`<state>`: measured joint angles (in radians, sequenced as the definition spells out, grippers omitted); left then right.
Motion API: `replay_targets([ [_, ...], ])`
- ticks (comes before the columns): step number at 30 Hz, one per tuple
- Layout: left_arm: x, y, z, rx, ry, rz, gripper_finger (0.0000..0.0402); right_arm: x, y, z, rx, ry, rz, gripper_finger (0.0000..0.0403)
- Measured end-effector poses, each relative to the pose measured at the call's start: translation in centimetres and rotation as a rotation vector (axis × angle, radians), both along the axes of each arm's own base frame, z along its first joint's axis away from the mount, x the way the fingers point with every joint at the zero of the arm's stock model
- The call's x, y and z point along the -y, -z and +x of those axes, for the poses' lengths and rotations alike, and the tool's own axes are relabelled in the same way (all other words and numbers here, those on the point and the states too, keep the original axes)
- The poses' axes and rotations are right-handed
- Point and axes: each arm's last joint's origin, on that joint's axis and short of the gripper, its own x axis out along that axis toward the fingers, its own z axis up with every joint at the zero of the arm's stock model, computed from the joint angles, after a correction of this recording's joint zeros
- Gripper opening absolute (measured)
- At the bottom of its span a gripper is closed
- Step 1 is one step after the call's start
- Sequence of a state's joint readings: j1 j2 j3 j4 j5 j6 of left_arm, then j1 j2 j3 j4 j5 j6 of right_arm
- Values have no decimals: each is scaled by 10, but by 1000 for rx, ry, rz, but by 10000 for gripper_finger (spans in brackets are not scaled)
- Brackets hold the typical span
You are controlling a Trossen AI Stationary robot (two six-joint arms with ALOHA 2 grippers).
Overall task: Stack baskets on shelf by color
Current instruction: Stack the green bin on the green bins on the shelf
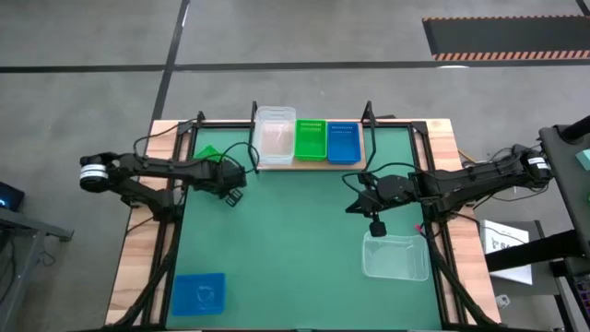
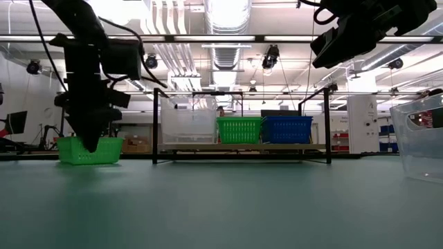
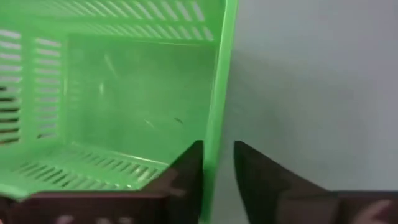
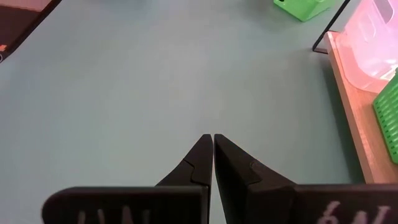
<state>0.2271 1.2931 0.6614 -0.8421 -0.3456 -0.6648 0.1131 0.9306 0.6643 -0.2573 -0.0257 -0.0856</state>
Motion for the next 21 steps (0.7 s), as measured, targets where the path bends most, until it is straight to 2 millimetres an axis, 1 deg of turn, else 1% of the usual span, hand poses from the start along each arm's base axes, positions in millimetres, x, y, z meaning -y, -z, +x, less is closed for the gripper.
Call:
replay_targets([
  [2,2,-2,2,20,3,-39,31,0,0,0,0,0,0,9],
  [4,4,-4,5,55,4,-72,9,0,0,0,-2,0,0,9],
  [7,12,-9,13,161,42,-131,13,0,1,-1,-9,3,3,9],
  [10,27,-13,27,289,139,-190,19,0,2,-1,-26,6,5,9],
  [17,80,-30,62,661,386,-238,20,0,4,-2,-37,13,14,9],
  [21,104,-35,77,834,474,-168,20,0,4,-2,-38,13,15,9],
])
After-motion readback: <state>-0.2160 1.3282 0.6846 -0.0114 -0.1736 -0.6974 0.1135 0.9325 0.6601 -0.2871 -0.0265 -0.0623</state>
